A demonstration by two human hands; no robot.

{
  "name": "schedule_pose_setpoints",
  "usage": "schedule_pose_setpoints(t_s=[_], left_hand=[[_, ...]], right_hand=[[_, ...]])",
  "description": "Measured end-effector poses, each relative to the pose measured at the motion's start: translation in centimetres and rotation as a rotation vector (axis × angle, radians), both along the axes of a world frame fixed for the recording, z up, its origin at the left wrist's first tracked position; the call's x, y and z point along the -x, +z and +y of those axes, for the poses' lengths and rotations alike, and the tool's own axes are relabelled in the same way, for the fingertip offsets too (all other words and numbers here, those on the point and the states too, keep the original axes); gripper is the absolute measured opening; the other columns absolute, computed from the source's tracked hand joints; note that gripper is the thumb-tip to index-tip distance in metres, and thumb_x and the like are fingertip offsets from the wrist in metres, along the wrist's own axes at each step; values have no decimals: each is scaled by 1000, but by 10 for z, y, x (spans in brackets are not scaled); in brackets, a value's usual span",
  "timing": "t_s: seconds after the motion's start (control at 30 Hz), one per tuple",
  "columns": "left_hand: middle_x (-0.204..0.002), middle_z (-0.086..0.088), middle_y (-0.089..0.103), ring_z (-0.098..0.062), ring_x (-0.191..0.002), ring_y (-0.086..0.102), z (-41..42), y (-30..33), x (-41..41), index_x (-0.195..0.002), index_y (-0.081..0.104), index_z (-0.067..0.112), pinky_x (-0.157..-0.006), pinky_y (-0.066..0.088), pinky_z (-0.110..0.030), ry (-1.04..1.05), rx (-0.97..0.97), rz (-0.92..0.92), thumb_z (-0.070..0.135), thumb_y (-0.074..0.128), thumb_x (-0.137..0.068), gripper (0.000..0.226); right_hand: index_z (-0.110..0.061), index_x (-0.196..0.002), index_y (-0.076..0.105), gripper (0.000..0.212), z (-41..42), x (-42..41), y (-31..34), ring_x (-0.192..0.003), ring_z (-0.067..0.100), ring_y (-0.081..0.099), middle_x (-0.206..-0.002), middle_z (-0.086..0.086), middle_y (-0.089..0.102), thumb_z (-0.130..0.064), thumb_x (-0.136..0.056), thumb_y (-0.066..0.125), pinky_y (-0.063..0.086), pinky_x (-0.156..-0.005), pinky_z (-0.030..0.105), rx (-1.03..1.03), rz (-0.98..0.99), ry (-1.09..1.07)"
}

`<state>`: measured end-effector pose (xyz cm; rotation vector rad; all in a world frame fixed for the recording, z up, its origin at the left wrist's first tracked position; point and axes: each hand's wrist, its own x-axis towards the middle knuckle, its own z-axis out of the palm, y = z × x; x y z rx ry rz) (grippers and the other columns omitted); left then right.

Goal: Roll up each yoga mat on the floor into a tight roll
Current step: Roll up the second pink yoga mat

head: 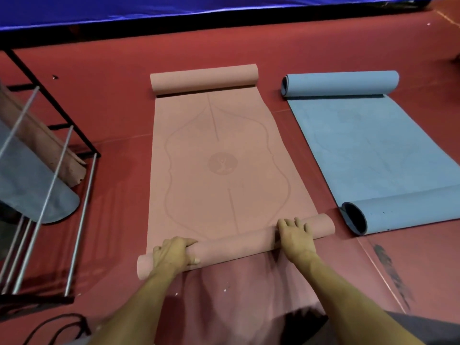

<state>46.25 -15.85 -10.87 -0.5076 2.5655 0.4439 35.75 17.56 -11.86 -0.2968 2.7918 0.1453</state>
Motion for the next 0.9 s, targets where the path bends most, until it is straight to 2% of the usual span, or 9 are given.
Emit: schedule_pose_setpoints(t_s=[0.13,0.2,0.27,0.4,0.5,0.67,0.73,0.8,0.9], left_hand=[[-122,11,63,-19,-120,50,7,-3,7,-124,64,45,-93,36,-37,93,72,81,52,91,-69,62],[-118,11,63,-20,-117,50,5,-4,10,-117,62,43,-96,39,-36,132,86,117,52,92,-66,61],[-116,11,61,-20,-115,51,4,-5,10,-112,62,42,-97,40,-37,138,70,136,52,91,-68,54],[-117,10,65,-21,-118,55,1,-10,9,-116,67,44,-100,41,-39,144,48,169,51,87,-75,46],[-121,12,72,-20,-120,60,-2,-10,13,-122,67,41,-101,43,-38,166,0,175,47,84,-79,47],[-121,13,70,-18,-123,57,0,-7,17,-123,66,41,-102,40,-38,133,-14,116,41,82,-83,43],[-126,12,65,-20,-125,53,1,-7,15,-125,65,45,-101,41,-38,123,6,136,45,82,-83,45],[-128,13,59,-19,-125,49,0,-10,11,-128,61,47,-104,40,-38,130,-1,192,47,81,-84,48],[-123,16,58,-18,-119,49,1,-19,5,-122,61,46,-106,37,-38,123,-15,295,43,78,-86,40]], right_hand=[[-23,-118,61,37,2,6,0,-110,29,51,-118,6,57,-40,-88,73,48,-90,38,32,58,0],[-19,-119,60,33,-2,10,1,-106,27,57,-112,5,60,-33,-90,71,50,-84,37,-1,78,21],[-15,-125,56,41,-6,16,4,-103,28,60,-110,6,63,-29,-90,71,52,-81,38,12,68,24],[-14,-129,55,42,-10,23,7,-111,31,56,-121,9,60,-37,-95,64,50,-90,41,28,0,49],[-18,-128,58,40,-22,14,10,-113,34,53,-123,10,53,-38,-94,56,51,-87,45,4,24,8],[-18,-130,43,76,-35,2,13,-113,36,55,-119,10,55,-67,-78,72,53,-83,43,-56,2,25],[-19,-131,46,72,-34,2,8,-112,35,55,-119,9,56,-64,-82,72,51,-84,43,-53,41,25],[-19,-134,50,66,-33,3,3,-120,38,50,-125,10,56,-58,-85,72,48,-94,47,-21,56,15],[-17,-121,62,55,-34,6,1,-119,34,49,-123,9,56,-54,-83,75,42,-101,46,15,108,44]])
